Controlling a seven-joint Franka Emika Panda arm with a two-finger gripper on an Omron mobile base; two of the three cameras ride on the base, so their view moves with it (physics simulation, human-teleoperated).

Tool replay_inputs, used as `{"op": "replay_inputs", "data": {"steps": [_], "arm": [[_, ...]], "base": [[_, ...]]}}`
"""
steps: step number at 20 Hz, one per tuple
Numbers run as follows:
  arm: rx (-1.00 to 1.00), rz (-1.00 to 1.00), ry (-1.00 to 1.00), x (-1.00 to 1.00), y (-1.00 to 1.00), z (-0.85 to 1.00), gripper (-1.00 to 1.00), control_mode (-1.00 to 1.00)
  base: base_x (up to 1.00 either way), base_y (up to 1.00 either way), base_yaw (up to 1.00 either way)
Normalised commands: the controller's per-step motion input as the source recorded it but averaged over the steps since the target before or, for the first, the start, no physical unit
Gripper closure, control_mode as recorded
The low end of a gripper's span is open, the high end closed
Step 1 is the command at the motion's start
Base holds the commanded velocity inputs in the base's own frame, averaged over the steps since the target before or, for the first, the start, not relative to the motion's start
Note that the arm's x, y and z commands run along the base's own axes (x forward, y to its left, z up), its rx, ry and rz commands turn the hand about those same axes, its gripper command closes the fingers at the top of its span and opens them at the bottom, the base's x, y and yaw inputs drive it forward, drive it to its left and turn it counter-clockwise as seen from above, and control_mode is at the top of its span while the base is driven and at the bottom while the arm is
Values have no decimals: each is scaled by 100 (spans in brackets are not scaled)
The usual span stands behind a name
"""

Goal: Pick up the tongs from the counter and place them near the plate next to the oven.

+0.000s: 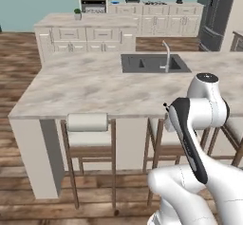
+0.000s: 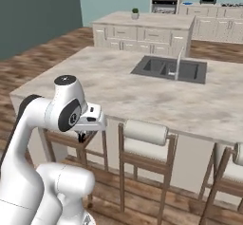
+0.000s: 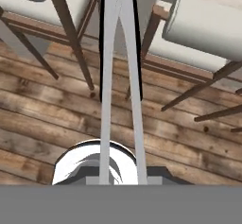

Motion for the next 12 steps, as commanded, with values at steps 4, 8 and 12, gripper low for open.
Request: {"op": "replay_inputs", "data": {"steps": [4,8,12], "arm": [[0,0,0,0,0,0,100,100],[0,0,0,0,0,0,100,100],[0,0,0,0,0,0,100,100]], "base": [[29,100,-6],[39,100,-7],[49,100,-8]]}}
